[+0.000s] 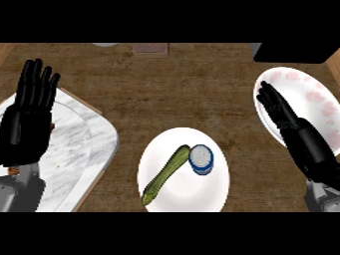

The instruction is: Pick the can from the plate and place it in the bowl

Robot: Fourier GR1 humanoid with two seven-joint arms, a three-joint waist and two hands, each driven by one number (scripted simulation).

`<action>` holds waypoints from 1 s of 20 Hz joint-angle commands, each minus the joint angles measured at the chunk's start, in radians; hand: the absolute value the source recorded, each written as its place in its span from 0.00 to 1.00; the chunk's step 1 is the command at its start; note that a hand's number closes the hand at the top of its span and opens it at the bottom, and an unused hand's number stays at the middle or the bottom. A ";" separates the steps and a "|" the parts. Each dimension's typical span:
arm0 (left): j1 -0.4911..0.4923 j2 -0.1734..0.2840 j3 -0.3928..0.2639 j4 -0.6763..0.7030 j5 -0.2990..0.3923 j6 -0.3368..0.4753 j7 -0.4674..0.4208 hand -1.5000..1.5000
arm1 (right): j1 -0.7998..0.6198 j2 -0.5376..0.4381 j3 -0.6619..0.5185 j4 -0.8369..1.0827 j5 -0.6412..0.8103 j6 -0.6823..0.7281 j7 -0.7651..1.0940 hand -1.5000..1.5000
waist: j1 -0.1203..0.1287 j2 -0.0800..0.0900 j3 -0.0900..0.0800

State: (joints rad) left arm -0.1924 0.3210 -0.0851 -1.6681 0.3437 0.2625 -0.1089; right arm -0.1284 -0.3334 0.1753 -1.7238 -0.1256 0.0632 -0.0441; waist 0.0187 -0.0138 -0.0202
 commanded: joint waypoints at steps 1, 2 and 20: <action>-0.032 0.033 0.040 0.022 -0.022 -0.005 0.040 0.50 | -0.027 0.029 -0.002 0.043 -0.007 0.031 -0.015 1.00 | -0.016 0.014 0.020; 0.061 0.041 -0.014 -0.023 -0.097 0.040 0.036 0.50 | 0.032 0.021 -0.007 0.006 -0.062 0.072 -0.059 1.00 | -0.013 0.012 0.021; 0.034 0.099 -0.093 0.030 -0.310 0.097 0.257 0.50 | 0.155 -0.150 -0.116 -0.085 0.189 0.015 -0.139 0.00 | -0.016 0.009 0.019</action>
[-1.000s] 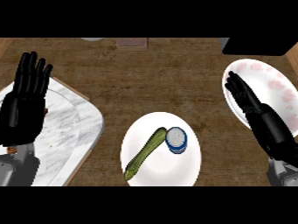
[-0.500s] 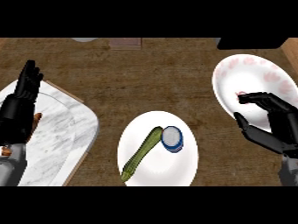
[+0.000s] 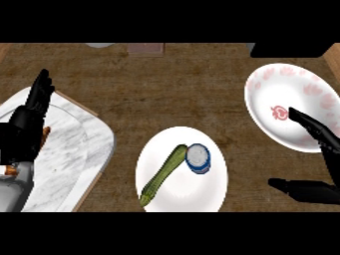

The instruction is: Pick the can from the plate and place it in the bowl

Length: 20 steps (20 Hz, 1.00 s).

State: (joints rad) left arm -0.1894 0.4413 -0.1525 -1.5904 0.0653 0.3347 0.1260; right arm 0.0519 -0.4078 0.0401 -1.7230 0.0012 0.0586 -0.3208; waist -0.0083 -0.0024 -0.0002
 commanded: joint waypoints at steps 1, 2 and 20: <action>-0.013 -0.008 0.020 0.047 0.001 -0.017 -0.027 0.50 | -0.010 -0.098 0.042 -0.076 0.102 0.039 0.129 0.00 | 0.002 0.002 -0.002; -0.019 -0.029 -0.028 -0.014 -0.033 0.016 0.042 0.50 | 0.011 -0.107 0.080 -0.158 0.134 0.037 0.208 0.00 | -0.001 -0.002 -0.002; -0.034 -0.054 0.020 -0.005 -0.074 -0.036 0.057 0.50 | -0.422 0.057 0.425 -0.215 0.294 0.364 1.012 0.00 | 0.013 0.001 0.000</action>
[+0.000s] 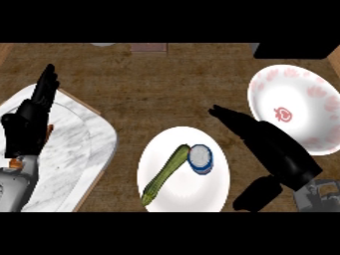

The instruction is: Pick the can from the plate and place it in the bowl

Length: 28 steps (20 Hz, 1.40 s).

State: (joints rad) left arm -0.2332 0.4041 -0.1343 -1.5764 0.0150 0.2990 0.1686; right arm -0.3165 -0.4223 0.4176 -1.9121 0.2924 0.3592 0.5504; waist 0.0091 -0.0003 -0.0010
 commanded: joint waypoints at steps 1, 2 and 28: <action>0.054 -0.028 -0.001 -0.043 -0.035 0.010 -0.014 0.50 | -0.041 0.078 0.072 0.050 0.050 0.053 0.059 0.00 | -0.001 0.000 0.001; -0.008 -0.022 0.042 0.054 -0.005 -0.022 -0.042 0.50 | -0.045 0.078 0.085 0.024 0.050 0.082 0.112 0.00 | -0.008 0.001 0.000; 0.020 -0.158 0.103 0.027 -0.149 -0.094 -0.032 0.50 | -0.061 0.314 0.026 0.548 0.400 0.065 -0.125 0.00 | -0.008 0.000 0.001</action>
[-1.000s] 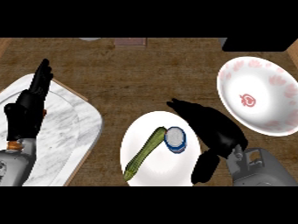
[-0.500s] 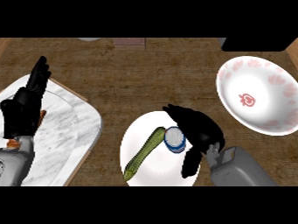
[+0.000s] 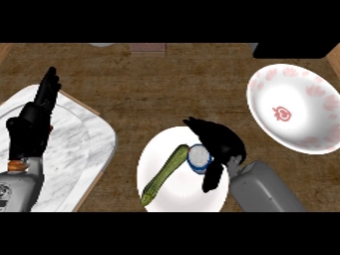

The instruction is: Pick the can from the plate and place it in the bowl

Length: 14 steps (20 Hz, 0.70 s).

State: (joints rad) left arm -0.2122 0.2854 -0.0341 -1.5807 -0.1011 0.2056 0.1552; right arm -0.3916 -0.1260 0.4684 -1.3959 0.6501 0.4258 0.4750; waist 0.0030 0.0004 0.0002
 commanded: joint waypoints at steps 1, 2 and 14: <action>-0.006 0.004 0.033 0.002 0.001 -0.029 0.004 0.50 | -0.048 0.040 -0.017 0.200 0.074 -0.073 -0.120 0.00 | 0.004 0.001 0.000; 0.022 -0.006 0.027 0.002 0.002 -0.027 -0.031 0.50 | -0.018 0.055 0.053 0.120 0.091 -0.020 -0.057 1.00 | 0.002 0.000 0.000; 0.049 -0.033 0.057 -0.081 -0.039 -0.066 0.025 0.50 | 0.000 0.001 -0.069 0.122 0.168 -0.043 -0.298 1.00 | 0.002 -0.001 0.000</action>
State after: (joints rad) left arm -0.2104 0.2469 0.0106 -1.5921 -0.1385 0.1602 0.1565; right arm -0.3782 -0.1117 0.4524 -1.3095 0.8211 0.3681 0.2507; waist 0.0015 -0.0021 -0.0008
